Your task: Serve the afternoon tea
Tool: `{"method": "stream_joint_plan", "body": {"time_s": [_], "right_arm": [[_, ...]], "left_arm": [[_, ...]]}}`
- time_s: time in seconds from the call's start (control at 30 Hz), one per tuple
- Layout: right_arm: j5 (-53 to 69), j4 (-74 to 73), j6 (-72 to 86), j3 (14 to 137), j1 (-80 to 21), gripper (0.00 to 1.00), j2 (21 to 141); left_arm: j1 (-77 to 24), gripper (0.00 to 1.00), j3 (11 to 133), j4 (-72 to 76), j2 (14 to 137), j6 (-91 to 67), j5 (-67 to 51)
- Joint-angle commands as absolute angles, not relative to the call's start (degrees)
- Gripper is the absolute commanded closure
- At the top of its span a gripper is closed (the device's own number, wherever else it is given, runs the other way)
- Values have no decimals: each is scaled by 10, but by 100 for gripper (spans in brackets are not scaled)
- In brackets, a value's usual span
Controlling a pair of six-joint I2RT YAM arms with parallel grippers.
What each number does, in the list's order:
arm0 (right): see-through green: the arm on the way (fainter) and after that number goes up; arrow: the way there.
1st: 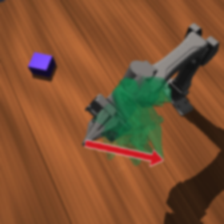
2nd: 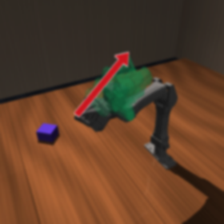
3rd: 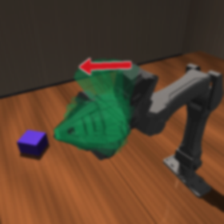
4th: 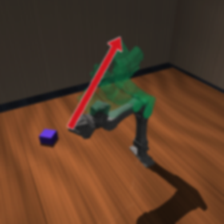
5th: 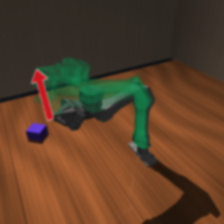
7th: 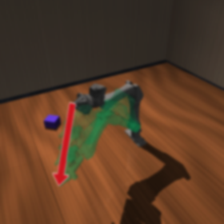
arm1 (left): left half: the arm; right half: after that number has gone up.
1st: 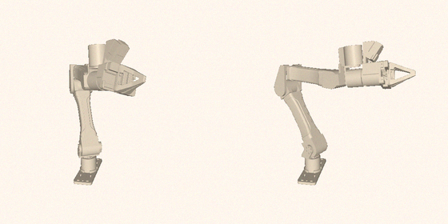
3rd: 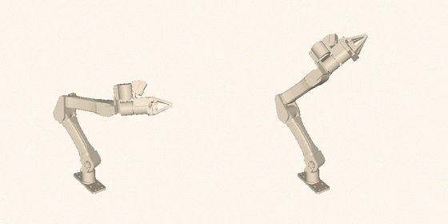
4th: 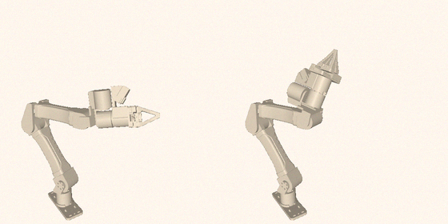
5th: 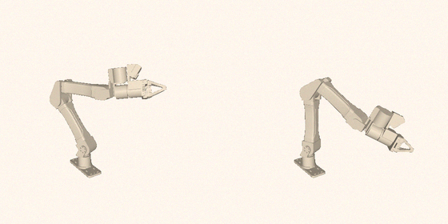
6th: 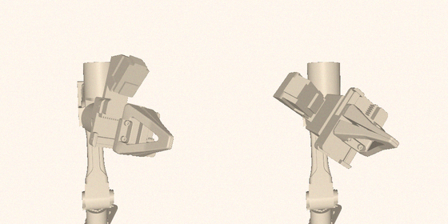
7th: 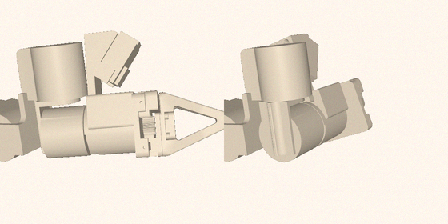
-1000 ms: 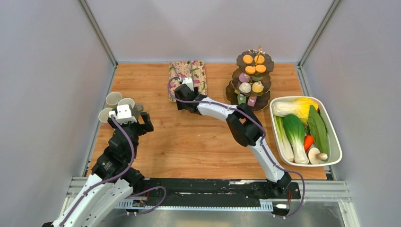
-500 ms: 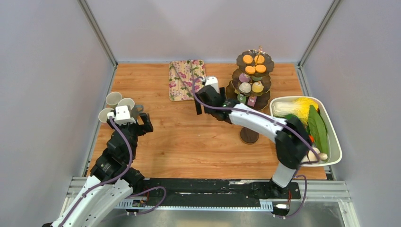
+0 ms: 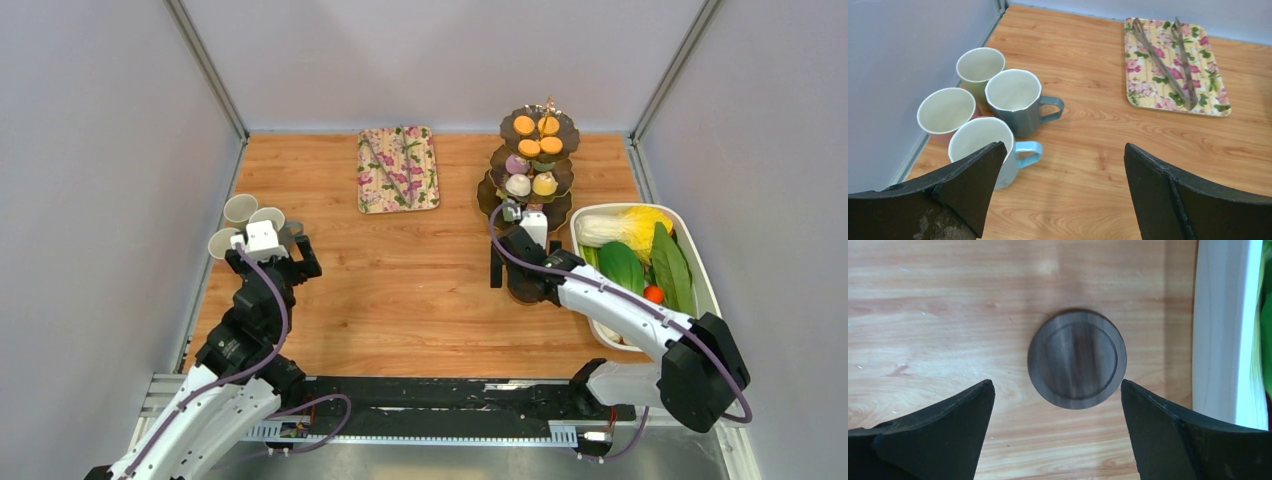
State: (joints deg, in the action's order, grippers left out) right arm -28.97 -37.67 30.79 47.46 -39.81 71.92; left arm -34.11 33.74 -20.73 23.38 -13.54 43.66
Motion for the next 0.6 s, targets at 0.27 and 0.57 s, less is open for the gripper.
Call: {"method": "stream_joint_plan", "body": {"time_s": [0.27, 0.57], "right_arm": [[-214, -247, 297, 409, -387, 3, 716], [-74, -161, 321, 434, -400, 15, 802]], "left_arm": [[-343, 0, 329, -203, 257, -110, 519], [-343, 0, 328, -208, 254, -119, 515]]}}
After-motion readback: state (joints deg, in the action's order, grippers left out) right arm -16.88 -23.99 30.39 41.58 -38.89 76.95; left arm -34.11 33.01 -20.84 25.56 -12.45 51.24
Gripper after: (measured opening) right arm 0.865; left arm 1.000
